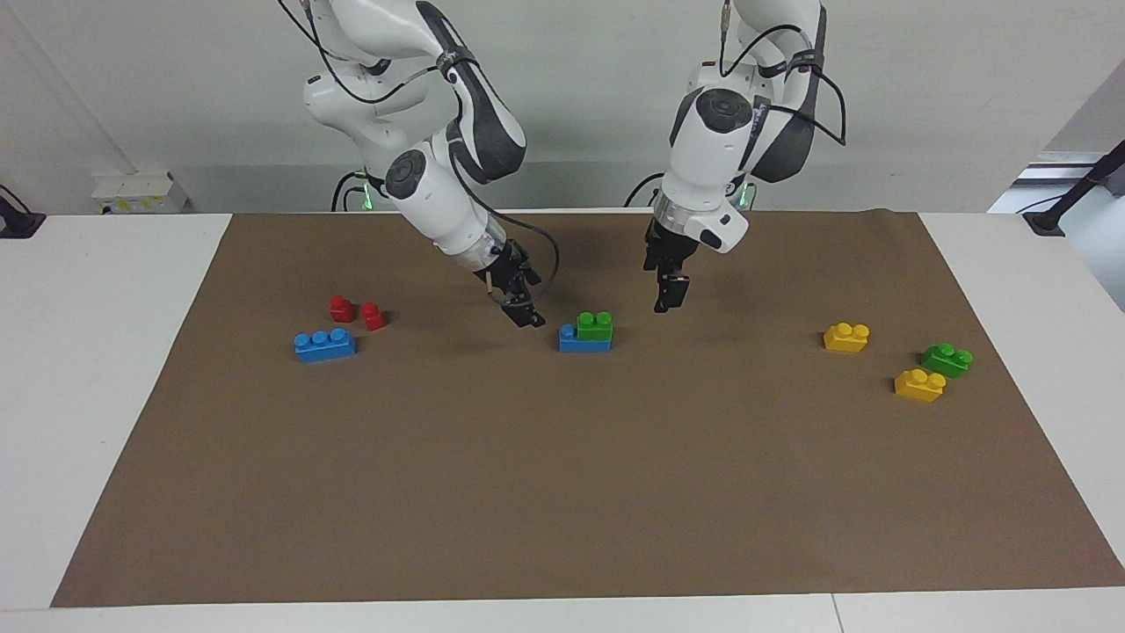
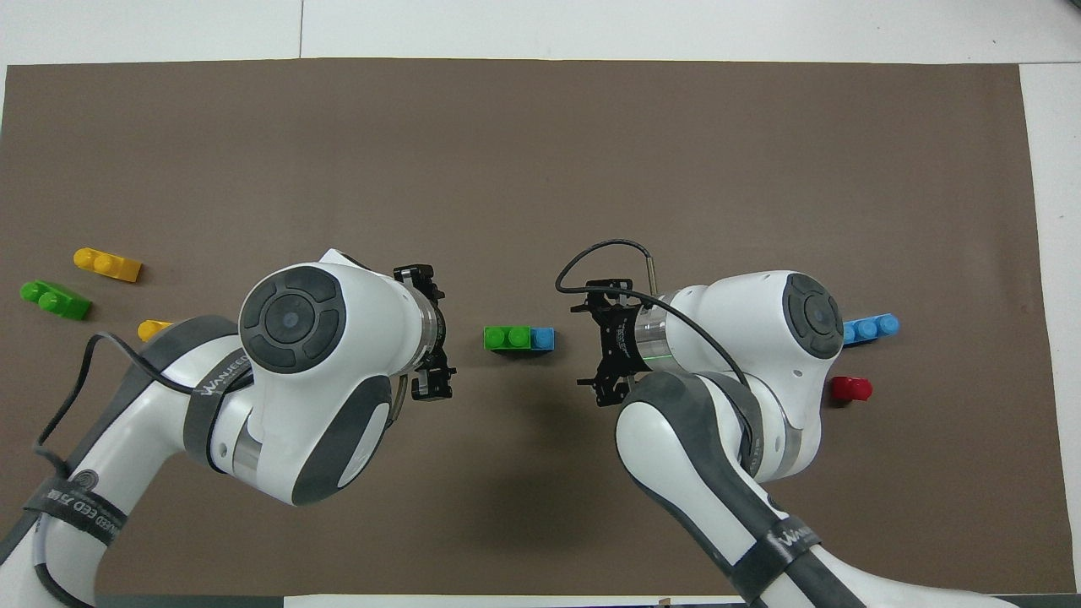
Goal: Remove green block with left arm and hold with right
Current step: 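Grasp the green half with the left gripper while the right gripper grasps blue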
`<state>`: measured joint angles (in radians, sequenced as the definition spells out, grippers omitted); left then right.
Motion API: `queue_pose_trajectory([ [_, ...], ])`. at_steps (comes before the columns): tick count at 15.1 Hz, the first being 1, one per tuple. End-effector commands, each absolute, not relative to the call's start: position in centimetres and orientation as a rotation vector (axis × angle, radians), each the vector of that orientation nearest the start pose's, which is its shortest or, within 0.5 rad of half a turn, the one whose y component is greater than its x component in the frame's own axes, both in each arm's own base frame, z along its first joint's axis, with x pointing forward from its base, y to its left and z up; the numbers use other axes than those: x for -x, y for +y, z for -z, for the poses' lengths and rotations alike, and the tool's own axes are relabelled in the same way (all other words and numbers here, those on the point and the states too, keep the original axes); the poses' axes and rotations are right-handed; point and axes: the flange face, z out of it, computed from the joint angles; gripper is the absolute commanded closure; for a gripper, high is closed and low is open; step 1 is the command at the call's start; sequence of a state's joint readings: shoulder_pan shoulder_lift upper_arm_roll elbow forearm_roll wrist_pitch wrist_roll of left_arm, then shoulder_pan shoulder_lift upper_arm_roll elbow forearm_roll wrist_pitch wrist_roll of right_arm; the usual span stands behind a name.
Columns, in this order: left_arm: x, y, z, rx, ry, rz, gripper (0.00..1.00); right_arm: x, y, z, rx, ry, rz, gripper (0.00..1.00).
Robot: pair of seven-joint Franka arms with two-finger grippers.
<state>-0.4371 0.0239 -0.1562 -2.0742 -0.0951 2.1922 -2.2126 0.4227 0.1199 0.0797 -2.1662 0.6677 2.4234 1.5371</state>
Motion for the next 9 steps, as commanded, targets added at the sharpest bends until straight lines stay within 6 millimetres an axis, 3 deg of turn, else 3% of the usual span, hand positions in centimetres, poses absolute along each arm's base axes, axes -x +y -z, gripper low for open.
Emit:
queue_pose_trajectory([
  [1,-46.5,-32.8,-41.4,-1.982,2.280,0.104,0.00,-49.1,28.6,-34.2,1.971,1.868,-0.470,0.01],
  [3,-47.2,-33.2,-41.0,-1.956,2.303,0.091,0.00,-49.2,28.7,-33.3,1.960,1.881,-0.463,0.01],
  [4,-47.4,-33.4,-40.8,-1.931,2.305,0.060,0.00,-48.7,29.8,-32.4,1.981,1.870,-0.460,0.01],
  [9,-46.7,-35.6,-38.6,-1.957,2.279,0.057,0.00,-48.6,30.2,-30.6,1.976,1.890,-0.449,0.01],
])
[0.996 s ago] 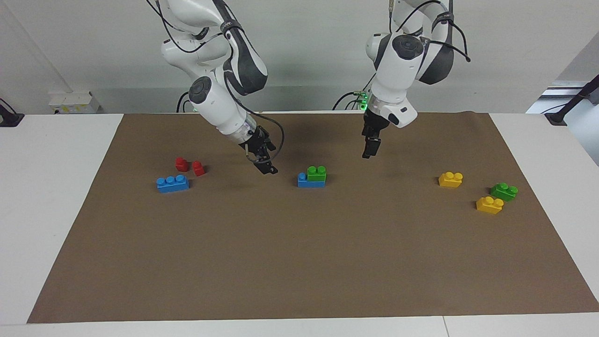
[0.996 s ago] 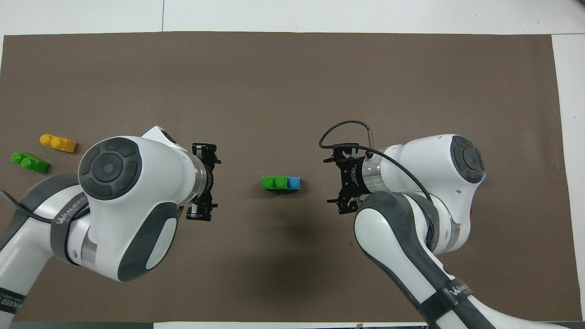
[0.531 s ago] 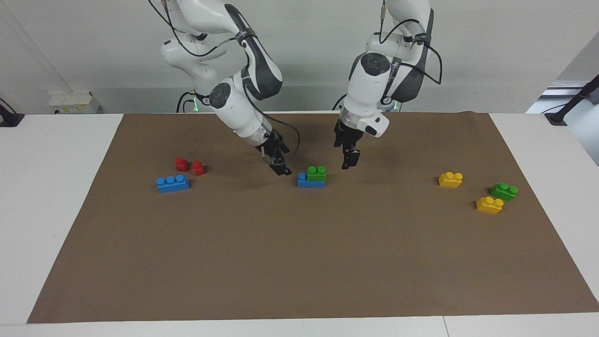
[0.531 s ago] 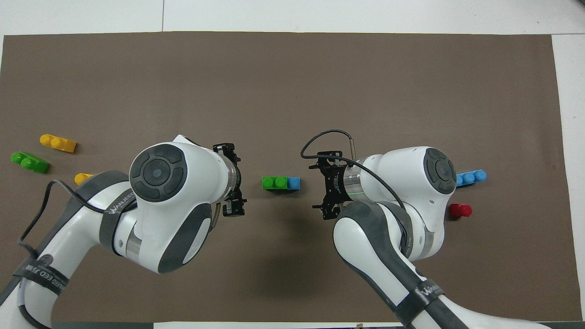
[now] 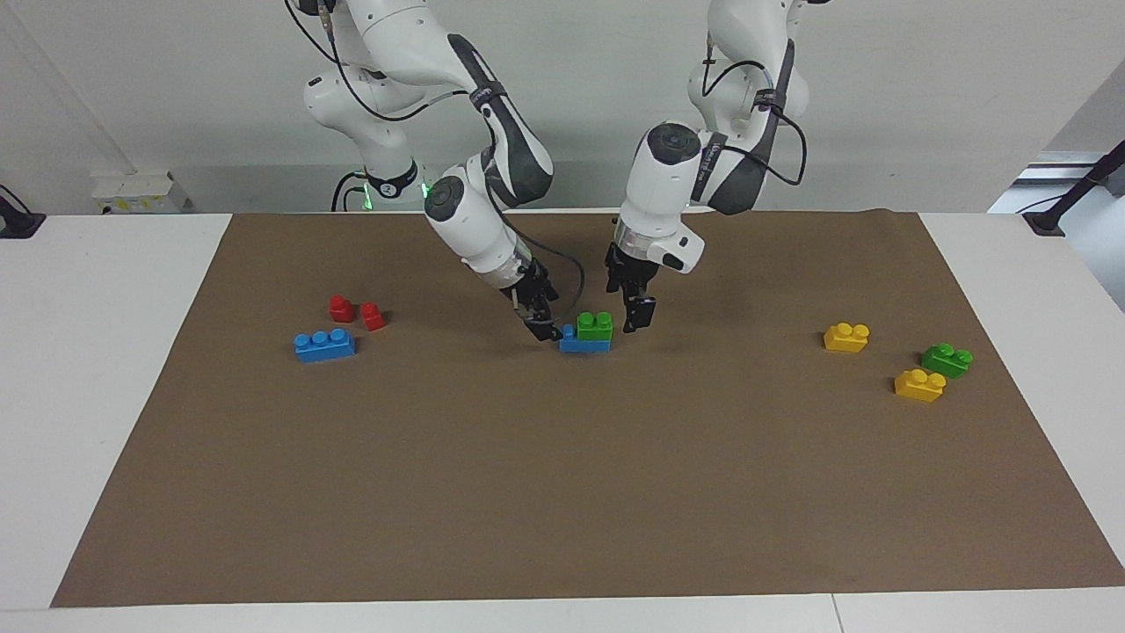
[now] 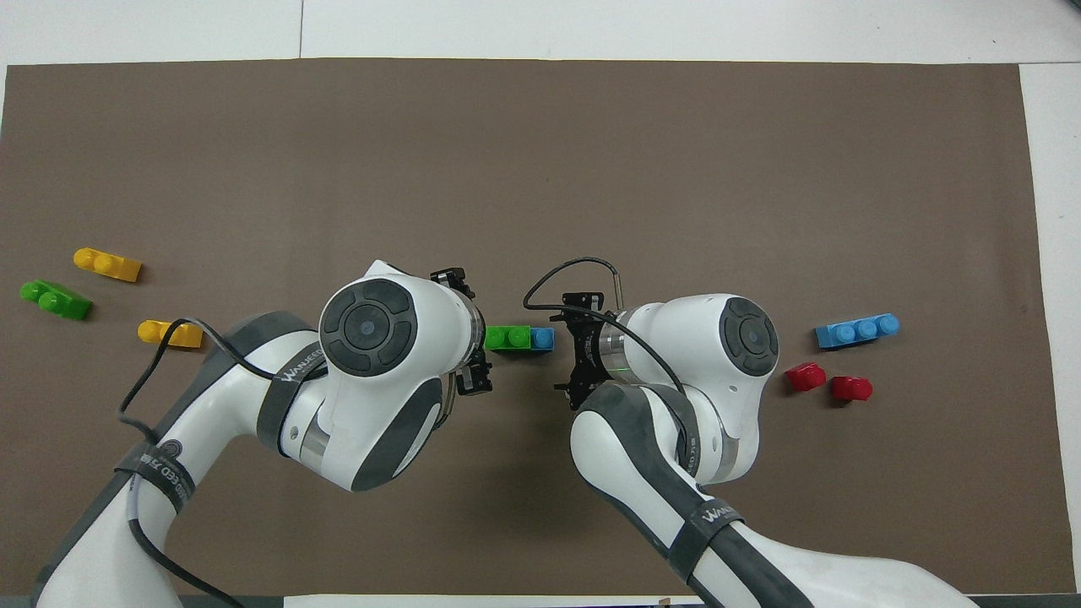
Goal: Remove green block with left arm and hold with right
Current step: 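Grasp the green half with the left gripper while the right gripper grasps blue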
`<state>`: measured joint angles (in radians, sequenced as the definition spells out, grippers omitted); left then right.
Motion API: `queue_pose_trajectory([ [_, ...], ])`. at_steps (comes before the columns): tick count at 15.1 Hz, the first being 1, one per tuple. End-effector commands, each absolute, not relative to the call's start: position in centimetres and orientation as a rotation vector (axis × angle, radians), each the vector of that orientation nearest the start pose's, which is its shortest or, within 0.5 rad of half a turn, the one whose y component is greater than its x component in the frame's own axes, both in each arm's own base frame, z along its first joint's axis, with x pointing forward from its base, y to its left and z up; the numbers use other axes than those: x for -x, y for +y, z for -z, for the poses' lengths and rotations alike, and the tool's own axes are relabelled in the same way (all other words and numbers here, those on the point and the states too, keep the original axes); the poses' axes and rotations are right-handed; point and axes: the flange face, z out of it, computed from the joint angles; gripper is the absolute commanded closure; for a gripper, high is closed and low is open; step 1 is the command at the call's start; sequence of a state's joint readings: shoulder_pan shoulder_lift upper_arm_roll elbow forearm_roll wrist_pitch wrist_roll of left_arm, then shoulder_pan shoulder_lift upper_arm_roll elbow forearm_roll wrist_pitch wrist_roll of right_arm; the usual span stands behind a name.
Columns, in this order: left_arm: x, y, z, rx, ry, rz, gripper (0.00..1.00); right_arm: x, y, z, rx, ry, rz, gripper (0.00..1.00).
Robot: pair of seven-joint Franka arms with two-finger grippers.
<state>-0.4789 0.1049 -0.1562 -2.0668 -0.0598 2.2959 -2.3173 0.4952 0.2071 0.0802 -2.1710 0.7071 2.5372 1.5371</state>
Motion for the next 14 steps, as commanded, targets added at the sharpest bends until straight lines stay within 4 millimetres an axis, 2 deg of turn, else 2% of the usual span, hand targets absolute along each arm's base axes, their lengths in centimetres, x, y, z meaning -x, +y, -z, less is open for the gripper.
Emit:
queue_pose_trajectory([
  [1,-46.7,-35.6,-38.4,-1.951,2.280,0.058,0.00,-48.7,30.2,-30.3,1.972,1.893,-0.439,0.01],
  [3,-46.7,-35.9,-37.8,-1.961,2.285,0.062,0.00,-49.0,30.2,-29.6,1.955,1.906,-0.426,0.01],
  [5,-46.0,-37.1,-36.3,-1.961,2.317,0.055,0.00,-48.7,31.2,-29.2,1.942,1.896,-0.424,0.01],
  [7,-46.6,-37.5,-35.3,-1.936,2.329,-0.010,0.00,-48.8,31.1,-28.9,1.928,1.891,-0.422,0.01],
  [14,-46.5,-37.6,-35.1,-1.939,2.330,-0.015,0.00,-48.5,31.7,-28.5,1.934,1.887,-0.415,0.01],
])
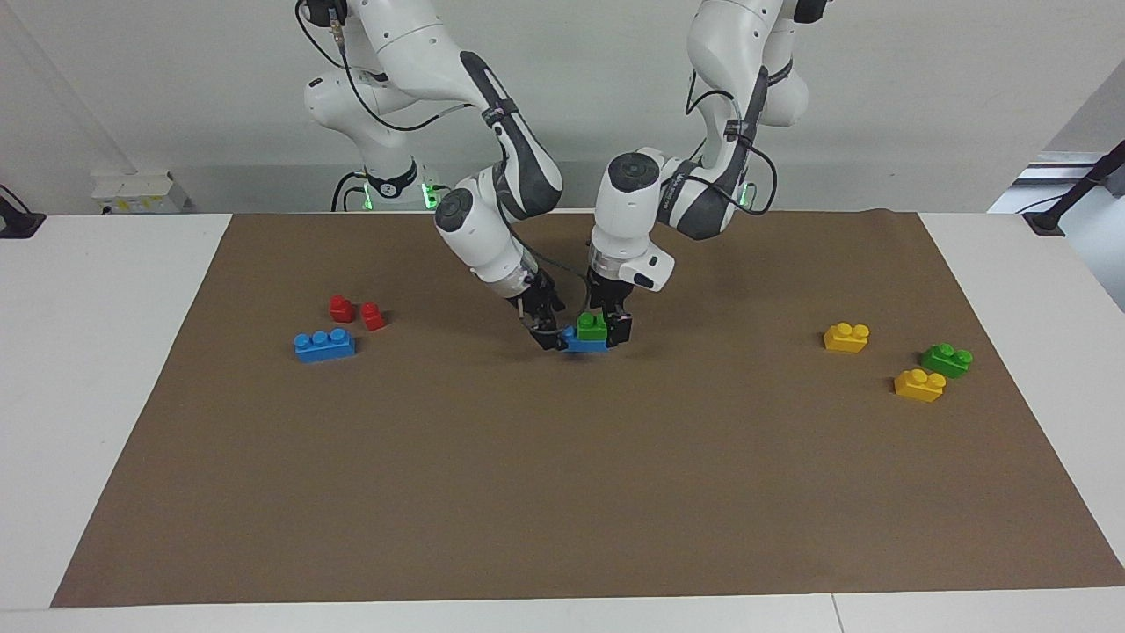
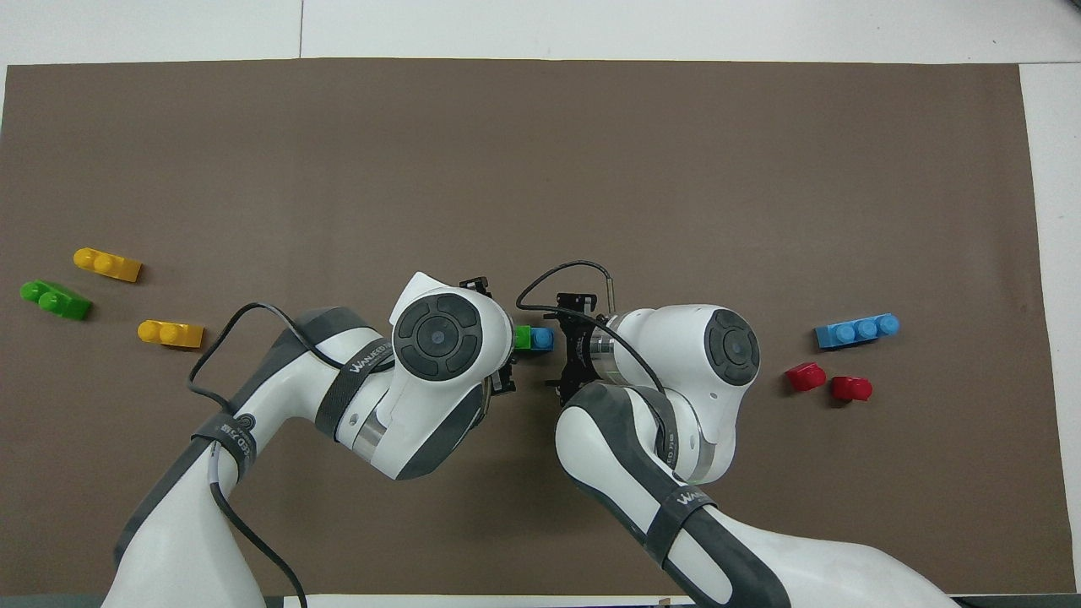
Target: Remove green block with left arm and hold with right
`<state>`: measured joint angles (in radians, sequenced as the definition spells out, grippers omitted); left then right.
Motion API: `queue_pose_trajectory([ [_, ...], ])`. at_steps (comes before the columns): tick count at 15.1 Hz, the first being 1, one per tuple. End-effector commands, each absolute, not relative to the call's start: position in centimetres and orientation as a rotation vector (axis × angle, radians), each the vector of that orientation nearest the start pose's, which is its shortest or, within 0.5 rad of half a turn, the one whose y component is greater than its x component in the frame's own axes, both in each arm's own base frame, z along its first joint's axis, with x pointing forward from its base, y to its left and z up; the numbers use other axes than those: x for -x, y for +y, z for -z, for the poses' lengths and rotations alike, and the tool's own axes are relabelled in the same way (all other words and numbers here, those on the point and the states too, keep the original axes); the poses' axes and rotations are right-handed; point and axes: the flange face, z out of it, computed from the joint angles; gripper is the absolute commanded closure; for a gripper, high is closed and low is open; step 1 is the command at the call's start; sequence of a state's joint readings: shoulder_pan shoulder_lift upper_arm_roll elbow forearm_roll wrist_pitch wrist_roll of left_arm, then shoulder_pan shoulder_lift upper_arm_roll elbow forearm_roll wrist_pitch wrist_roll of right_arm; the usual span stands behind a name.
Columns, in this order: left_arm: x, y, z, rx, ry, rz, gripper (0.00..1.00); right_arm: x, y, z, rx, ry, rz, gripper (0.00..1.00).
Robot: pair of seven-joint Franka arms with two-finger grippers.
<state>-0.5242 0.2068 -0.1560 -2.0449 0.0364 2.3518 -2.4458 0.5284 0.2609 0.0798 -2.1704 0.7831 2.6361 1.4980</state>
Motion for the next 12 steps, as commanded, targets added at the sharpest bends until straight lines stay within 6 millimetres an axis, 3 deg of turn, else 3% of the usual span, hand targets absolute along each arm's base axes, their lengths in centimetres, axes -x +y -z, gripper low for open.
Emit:
queue_pose_trajectory([
  [1,-46.5,-37.6,-35.1,-1.939,2.330,-0.015,0.00,-48.5,31.7,-28.5,1.931,1.889,-0.417,0.01],
  [12,-46.2,-37.7,-34.6,-1.952,2.334,-0.015,0.00,-48.3,31.3,-27.4,1.934,1.908,-0.410,0.08],
])
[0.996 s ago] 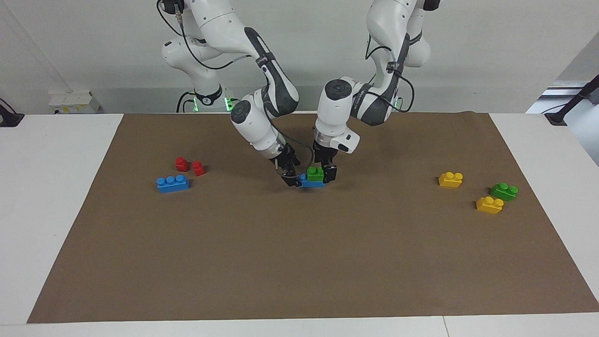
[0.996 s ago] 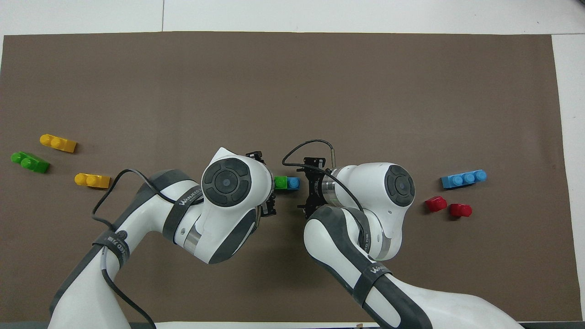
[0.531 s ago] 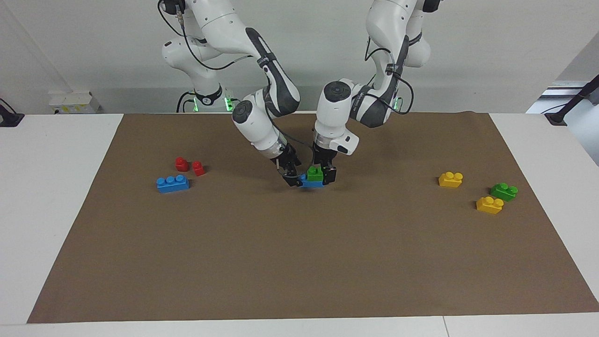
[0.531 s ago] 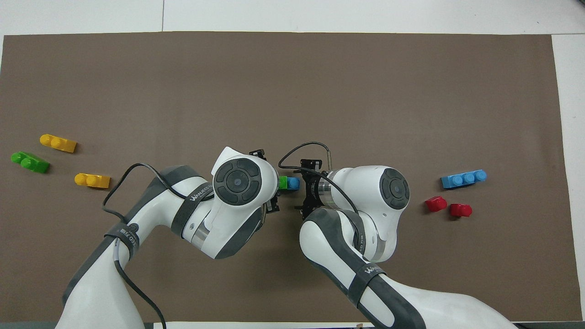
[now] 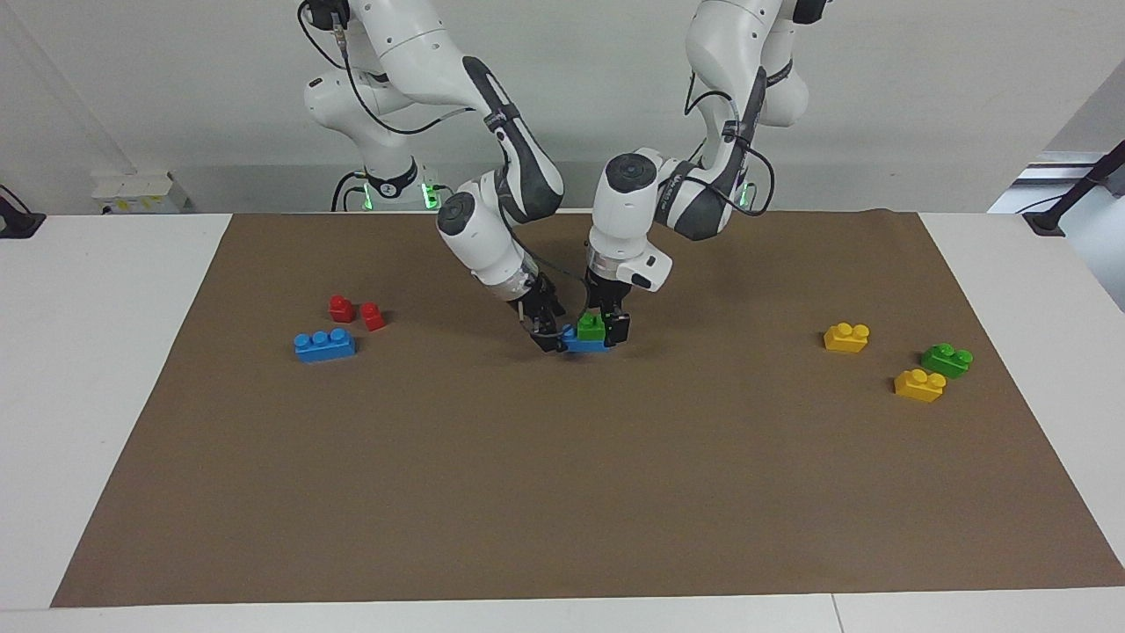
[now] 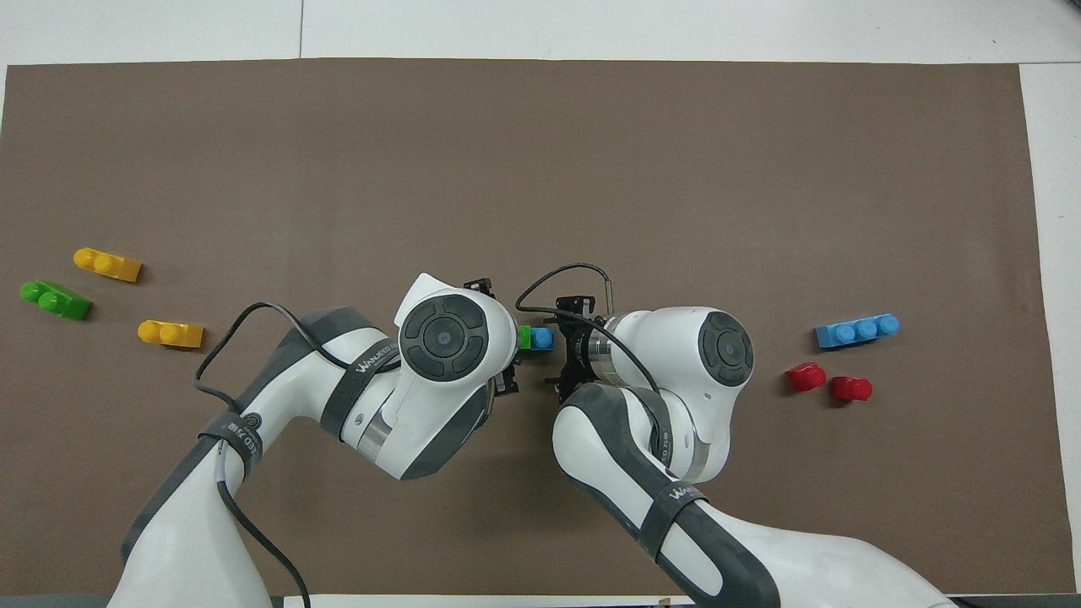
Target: Remove green block with left arm and hold with right
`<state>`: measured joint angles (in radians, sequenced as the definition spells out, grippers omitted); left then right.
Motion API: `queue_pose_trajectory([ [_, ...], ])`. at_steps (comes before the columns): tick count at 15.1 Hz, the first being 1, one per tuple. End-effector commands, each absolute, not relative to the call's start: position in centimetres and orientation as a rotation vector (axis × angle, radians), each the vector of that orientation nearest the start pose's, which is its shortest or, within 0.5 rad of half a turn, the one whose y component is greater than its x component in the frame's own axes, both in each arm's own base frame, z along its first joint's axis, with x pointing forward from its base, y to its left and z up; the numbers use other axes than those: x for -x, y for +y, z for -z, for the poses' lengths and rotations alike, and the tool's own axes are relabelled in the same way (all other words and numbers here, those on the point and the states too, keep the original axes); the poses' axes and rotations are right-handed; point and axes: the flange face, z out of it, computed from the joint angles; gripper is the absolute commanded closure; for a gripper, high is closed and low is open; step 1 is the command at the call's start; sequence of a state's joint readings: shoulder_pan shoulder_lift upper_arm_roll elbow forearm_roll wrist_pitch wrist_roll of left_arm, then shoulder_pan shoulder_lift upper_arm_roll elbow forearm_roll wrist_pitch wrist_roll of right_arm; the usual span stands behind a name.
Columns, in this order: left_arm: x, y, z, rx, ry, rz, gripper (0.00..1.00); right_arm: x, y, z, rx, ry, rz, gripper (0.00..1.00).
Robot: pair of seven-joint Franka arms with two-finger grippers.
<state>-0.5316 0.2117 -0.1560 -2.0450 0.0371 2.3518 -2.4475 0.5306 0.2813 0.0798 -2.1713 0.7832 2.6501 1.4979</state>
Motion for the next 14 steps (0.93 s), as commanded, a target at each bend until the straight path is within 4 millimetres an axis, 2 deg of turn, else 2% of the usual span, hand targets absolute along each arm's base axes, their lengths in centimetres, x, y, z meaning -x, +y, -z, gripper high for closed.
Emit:
queue_pose_trajectory([
  [1,-46.2,-37.7,-34.6,-1.952,2.334,-0.015,0.00,-48.3,31.3,-27.4,1.934,1.908,-0.410,0.08],
  [3,-46.2,-37.7,-34.6,-1.952,2.334,-0.015,0.00,-48.2,31.4,-27.4,1.936,1.907,-0.410,0.10],
  [4,-46.2,-37.7,-34.6,-1.952,2.334,-0.015,0.00,-48.2,31.4,-27.4,1.936,1.907,-0.410,0.15],
  [5,-46.1,-37.7,-34.6,-1.954,2.334,-0.016,0.00,-48.2,31.4,-27.4,1.933,1.910,-0.411,0.24],
  [8,-46.1,-37.6,-34.4,-1.955,2.335,-0.016,0.00,-48.3,31.5,-27.4,1.930,1.914,-0.415,0.62],
  [10,-46.0,-37.7,-34.4,-1.958,2.332,-0.016,0.00,-47.7,32.4,-27.5,1.949,1.895,-0.420,0.81],
  [11,-46.1,-37.6,-34.4,-1.957,2.333,-0.016,0.00,-47.7,32.4,-27.5,1.953,1.891,-0.421,0.96],
  [12,-46.1,-37.6,-34.4,-1.957,2.333,-0.016,0.00,-47.7,32.4,-27.5,1.954,1.890,-0.420,1.00],
  [14,-46.0,-37.6,-34.2,-1.967,2.331,-0.017,0.01,-47.7,32.4,-27.4,1.956,1.889,-0.420,1.00],
])
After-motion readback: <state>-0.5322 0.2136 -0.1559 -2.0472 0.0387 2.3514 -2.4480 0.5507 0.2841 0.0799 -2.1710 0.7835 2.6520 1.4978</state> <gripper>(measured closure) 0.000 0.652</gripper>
